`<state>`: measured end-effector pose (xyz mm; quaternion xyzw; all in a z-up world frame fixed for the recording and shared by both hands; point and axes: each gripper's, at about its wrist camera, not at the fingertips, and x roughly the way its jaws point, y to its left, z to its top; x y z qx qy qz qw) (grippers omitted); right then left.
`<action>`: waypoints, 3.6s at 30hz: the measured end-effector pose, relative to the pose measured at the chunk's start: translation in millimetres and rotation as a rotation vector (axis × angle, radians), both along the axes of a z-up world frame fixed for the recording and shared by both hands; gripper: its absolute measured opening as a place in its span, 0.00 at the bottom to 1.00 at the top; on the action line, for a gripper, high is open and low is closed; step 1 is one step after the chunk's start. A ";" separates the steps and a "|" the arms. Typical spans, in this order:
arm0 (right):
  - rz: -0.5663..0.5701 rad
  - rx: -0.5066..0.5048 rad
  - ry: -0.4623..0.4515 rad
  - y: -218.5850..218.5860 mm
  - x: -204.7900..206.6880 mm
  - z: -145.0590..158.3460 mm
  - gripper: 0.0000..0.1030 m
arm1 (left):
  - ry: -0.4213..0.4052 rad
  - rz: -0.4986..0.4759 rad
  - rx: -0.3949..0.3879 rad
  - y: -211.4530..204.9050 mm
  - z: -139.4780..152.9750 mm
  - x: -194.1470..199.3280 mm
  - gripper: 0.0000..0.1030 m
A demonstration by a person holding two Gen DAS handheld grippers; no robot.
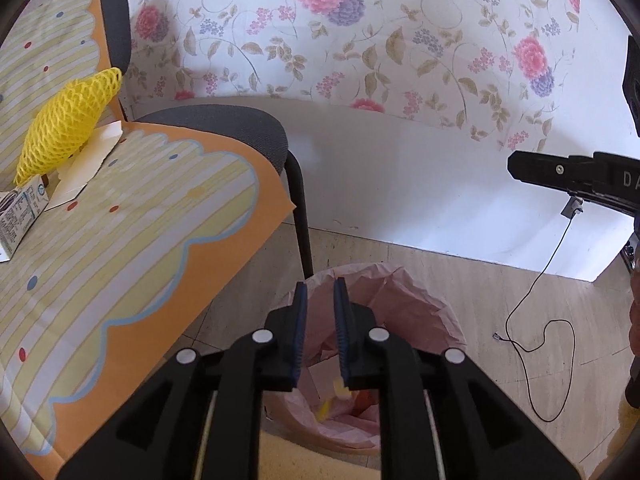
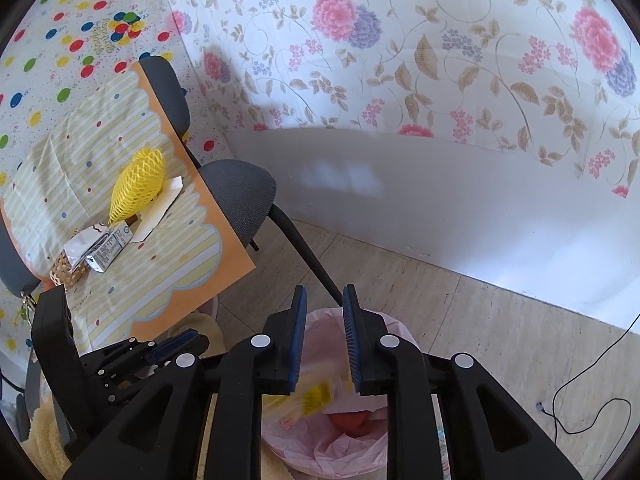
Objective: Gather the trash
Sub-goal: 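Open the left tool to drop the wrapper while the right tool drops the paper, then move both open tools back over the chair of trash, then grasp the white tissue with the left tool, then grasp the yellow foam net with the right tool while the left tool holds the tissue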
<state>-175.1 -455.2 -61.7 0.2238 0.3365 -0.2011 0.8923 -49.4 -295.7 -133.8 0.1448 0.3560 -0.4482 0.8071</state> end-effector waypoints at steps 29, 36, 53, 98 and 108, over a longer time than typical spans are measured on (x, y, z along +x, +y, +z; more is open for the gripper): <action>0.387 -0.064 -0.040 122.3 146.9 14.4 0.44 | -0.081 0.637 0.003 223.8 62.8 77.8 0.58; 0.464 -0.106 -0.045 143.0 192.5 19.7 0.49 | -0.051 0.714 -0.004 251.5 64.8 109.7 0.59; 0.493 -0.196 -0.049 161.6 220.6 -1.3 0.53 | 0.179 0.834 -0.133 239.2 58.0 238.1 0.59; 0.549 -0.646 0.186 192.9 371.9 -27.5 0.78 | -0.046 0.724 -0.189 269.4 88.5 159.1 0.00; 0.523 -0.845 0.118 207.5 372.2 -25.0 0.14 | -0.064 0.707 -0.195 260.7 94.6 155.6 0.00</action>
